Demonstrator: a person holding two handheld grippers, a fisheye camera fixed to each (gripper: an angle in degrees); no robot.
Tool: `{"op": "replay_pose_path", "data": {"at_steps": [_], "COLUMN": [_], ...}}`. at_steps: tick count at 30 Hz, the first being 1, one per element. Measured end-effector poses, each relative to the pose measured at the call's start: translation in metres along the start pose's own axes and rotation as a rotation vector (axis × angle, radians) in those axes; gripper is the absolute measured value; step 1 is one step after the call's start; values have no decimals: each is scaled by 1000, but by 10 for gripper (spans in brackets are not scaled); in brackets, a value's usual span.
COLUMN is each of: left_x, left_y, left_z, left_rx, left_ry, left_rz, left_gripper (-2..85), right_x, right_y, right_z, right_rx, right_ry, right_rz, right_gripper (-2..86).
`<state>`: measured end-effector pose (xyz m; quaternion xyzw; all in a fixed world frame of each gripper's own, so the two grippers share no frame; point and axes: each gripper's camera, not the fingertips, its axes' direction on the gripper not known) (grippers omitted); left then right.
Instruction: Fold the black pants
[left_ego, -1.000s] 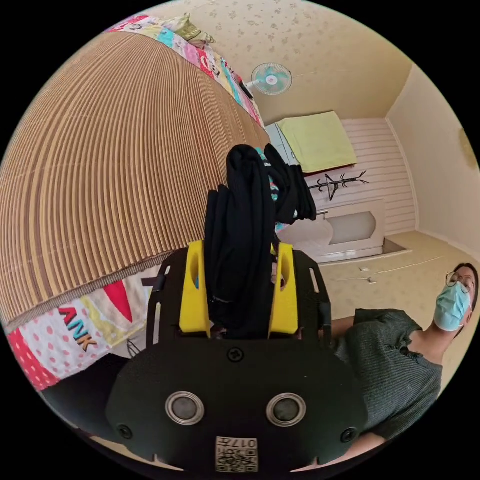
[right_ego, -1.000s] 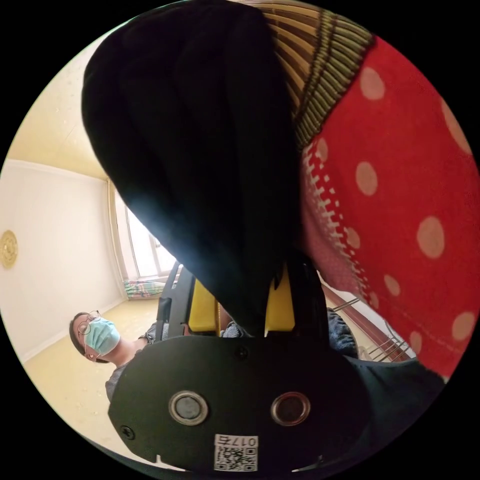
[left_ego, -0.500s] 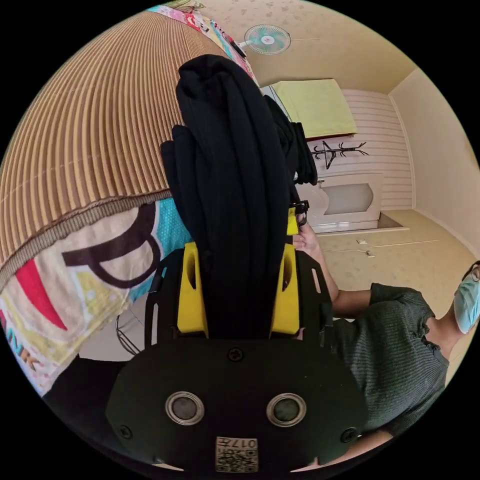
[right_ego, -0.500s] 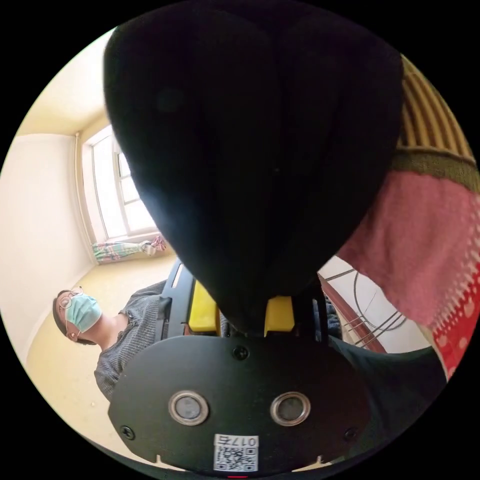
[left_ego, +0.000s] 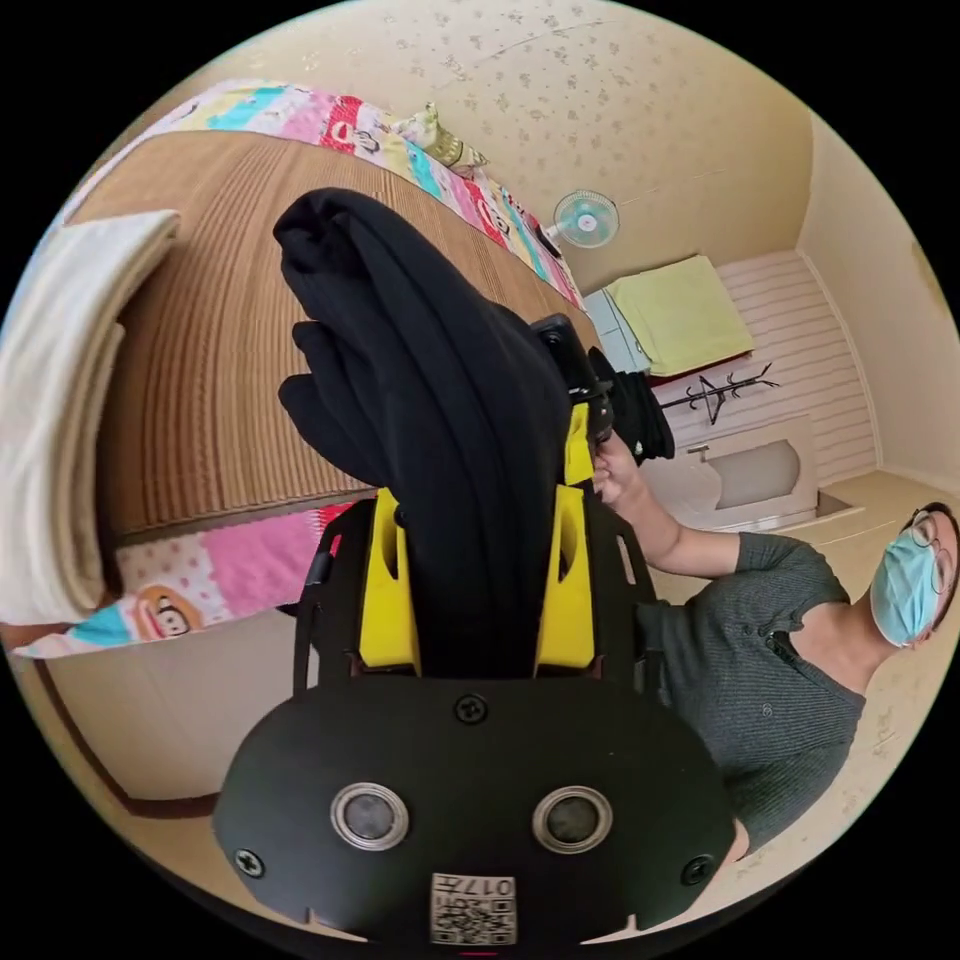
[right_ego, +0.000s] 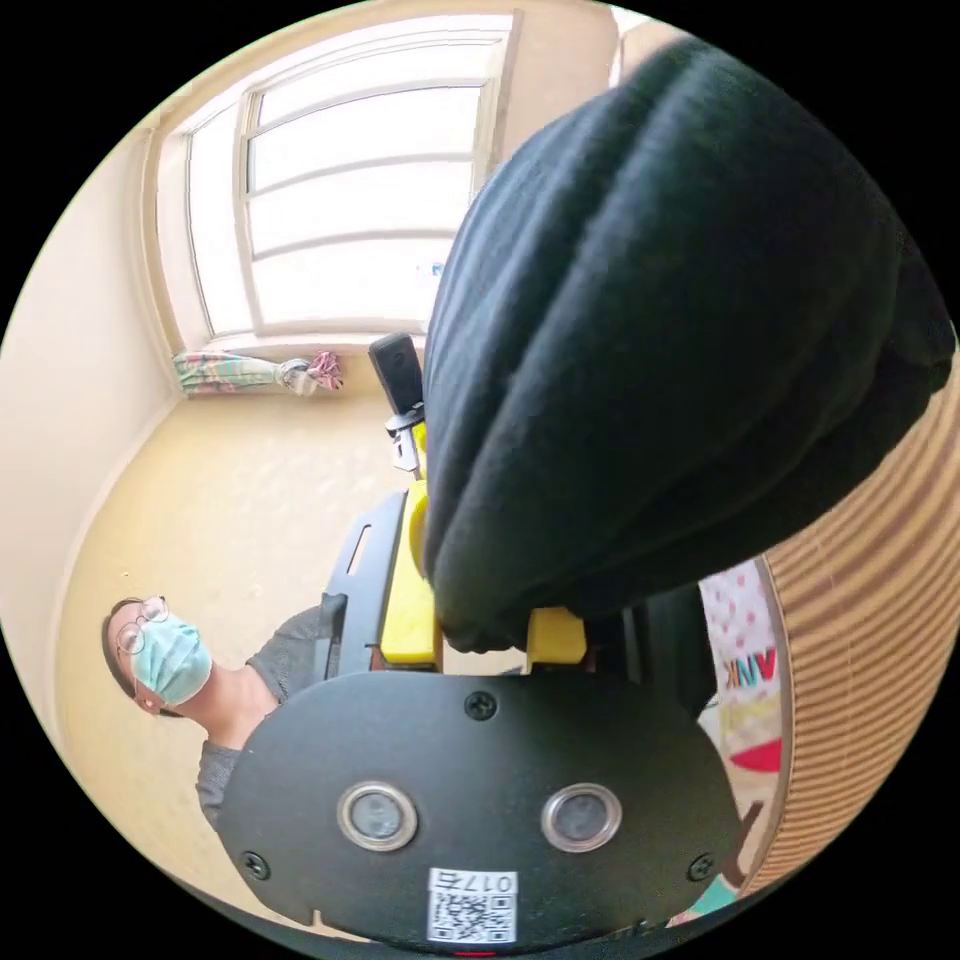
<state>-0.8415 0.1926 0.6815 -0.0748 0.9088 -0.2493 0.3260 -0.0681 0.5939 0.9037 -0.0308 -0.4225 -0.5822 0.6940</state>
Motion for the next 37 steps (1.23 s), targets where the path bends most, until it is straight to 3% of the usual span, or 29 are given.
{"op": "replay_pose_path", "data": {"at_steps": [6,8,10,11,13,15,20,23,24,26,31,34,36,37], "left_x": [-14,-32,-64,-70,-98,-123,-77,11,43,73,165,212,231,245], "left_y": [-35,-38,-17,-10,14,33,115,196,230,265,274,244,214,198], "left_z": [-203,-246,-277,-277,-246,-207,-181,-161,-138,-86,97,138,160,173], "left_rx": [59,101,237,268,275,241,585,951,1083,1156,888,743,585,506], "left_ry": [-313,-496,-696,-710,-682,-664,-710,-823,-723,-490,-253,-64,30,66], "left_rz": [-56,-145,-394,-426,-461,-477,-452,-471,-413,-395,-389,-233,-173,-132], "left_gripper": [225,235,221,207,152,133,101,17,11,1,-9,-9,-10,-10], "right_x": [-56,-37,-6,14,40,60,82,80,75,63,-17,-102,-167,-180], "right_y": [-190,-234,-255,-256,-248,-211,-60,61,116,200,398,441,441,443], "right_z": [93,112,122,127,130,118,13,-72,-107,-153,-217,-211,-193,-189], "right_rx": [121,191,247,250,200,136,139,178,240,364,805,877,924,995], "right_ry": [9,22,78,128,174,112,211,185,275,455,754,1272,1775,1873], "right_rz": [-120,-7,118,180,219,95,-2,8,79,228,547,687,718,737], "right_gripper": [132,136,132,122,90,42,15,9,8,6,5,5,5,6]}}
